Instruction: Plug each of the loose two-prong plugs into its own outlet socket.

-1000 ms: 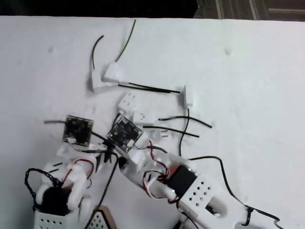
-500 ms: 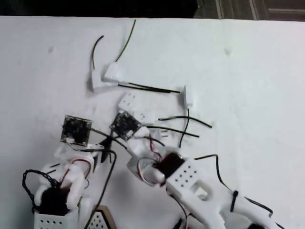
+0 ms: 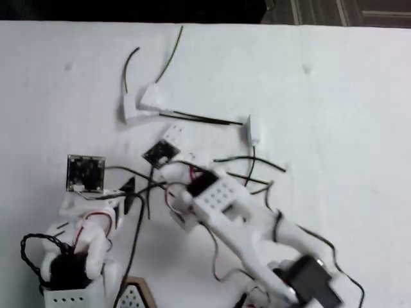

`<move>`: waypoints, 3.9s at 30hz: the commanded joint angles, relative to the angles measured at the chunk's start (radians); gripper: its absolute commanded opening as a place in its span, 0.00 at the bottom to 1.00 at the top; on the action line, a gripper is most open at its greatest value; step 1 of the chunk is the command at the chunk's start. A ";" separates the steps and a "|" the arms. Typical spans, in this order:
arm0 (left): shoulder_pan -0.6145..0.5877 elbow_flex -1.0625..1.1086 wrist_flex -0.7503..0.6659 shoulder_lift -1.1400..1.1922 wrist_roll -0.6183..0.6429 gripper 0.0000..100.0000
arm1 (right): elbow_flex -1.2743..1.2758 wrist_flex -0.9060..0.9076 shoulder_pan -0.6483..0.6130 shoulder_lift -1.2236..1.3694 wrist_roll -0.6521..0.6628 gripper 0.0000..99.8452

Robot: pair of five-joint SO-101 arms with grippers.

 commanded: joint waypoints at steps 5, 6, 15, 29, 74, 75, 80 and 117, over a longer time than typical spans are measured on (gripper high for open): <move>-0.008 -0.012 0.003 0.010 -0.006 0.27 | -0.221 0.104 0.010 0.262 -0.006 0.03; -0.008 -0.012 0.003 0.010 -0.006 0.27 | -0.230 0.104 0.010 0.277 -0.006 0.04; -0.004 -0.011 0.003 0.010 -0.008 0.27 | -0.256 0.101 0.010 0.295 -0.008 0.12; -0.004 -0.008 0.003 0.010 -0.008 0.27 | -0.301 0.094 0.010 0.303 -0.017 0.12; -0.002 -0.006 0.003 0.010 -0.008 0.27 | -0.301 0.096 -0.016 0.303 -0.064 0.02; -0.002 -0.006 0.003 0.010 -0.008 0.27 | -0.301 0.096 -0.015 0.303 -0.064 0.02; -0.002 -0.006 0.003 0.010 -0.008 0.27 | -0.299 0.136 -0.018 0.300 -0.064 0.05; -0.117 -0.054 0.000 0.008 0.094 0.27 | -0.299 0.315 0.022 -0.372 -0.025 0.02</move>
